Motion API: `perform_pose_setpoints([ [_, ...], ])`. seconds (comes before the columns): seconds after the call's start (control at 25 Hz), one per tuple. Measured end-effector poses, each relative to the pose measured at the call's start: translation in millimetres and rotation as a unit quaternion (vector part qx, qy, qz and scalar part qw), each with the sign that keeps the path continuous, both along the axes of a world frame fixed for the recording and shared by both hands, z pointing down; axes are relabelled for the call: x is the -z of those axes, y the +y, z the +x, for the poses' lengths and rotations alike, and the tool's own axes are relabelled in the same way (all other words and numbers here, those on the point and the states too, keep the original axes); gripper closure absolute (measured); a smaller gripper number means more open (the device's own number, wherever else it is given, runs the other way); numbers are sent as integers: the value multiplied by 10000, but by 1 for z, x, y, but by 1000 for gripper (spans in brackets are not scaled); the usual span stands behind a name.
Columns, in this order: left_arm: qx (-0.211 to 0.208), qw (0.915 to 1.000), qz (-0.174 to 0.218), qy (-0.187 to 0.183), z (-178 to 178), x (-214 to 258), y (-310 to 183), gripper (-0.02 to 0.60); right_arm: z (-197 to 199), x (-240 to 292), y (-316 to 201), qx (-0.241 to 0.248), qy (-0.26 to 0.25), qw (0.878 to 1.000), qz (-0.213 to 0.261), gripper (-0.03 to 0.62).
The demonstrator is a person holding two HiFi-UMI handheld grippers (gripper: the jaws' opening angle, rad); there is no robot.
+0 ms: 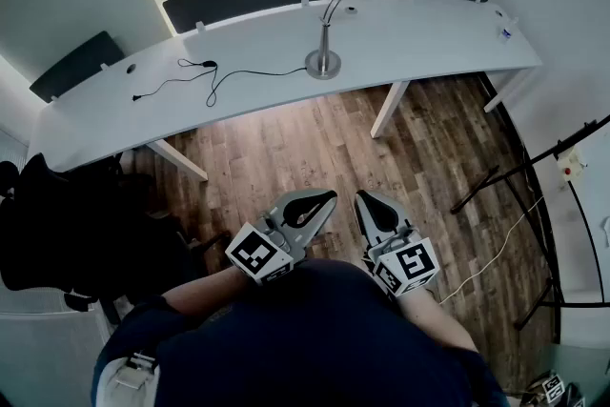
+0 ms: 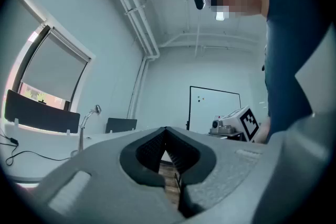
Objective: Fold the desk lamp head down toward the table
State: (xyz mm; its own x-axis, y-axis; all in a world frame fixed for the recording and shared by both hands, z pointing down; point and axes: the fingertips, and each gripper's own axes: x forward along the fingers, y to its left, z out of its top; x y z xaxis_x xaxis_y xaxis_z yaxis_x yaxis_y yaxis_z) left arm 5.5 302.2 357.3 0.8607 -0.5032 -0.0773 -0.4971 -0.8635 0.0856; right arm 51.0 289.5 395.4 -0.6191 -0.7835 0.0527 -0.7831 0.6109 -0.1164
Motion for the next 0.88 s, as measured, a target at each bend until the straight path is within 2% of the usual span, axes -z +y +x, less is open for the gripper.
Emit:
perform_pose_setpoints([
  [0.48,47,10000,21,-84,4,-6,2,575,6,1,3,77,-8,10000,54,585],
  [0.64,145,9999,-38,8,12,-1,2,577,13,2,3,42,-22,9999,119,583],
  [0.88,218,9997,-41,-87,23,-5,4,575,23,2,6,84,-11,9998,188,583],
])
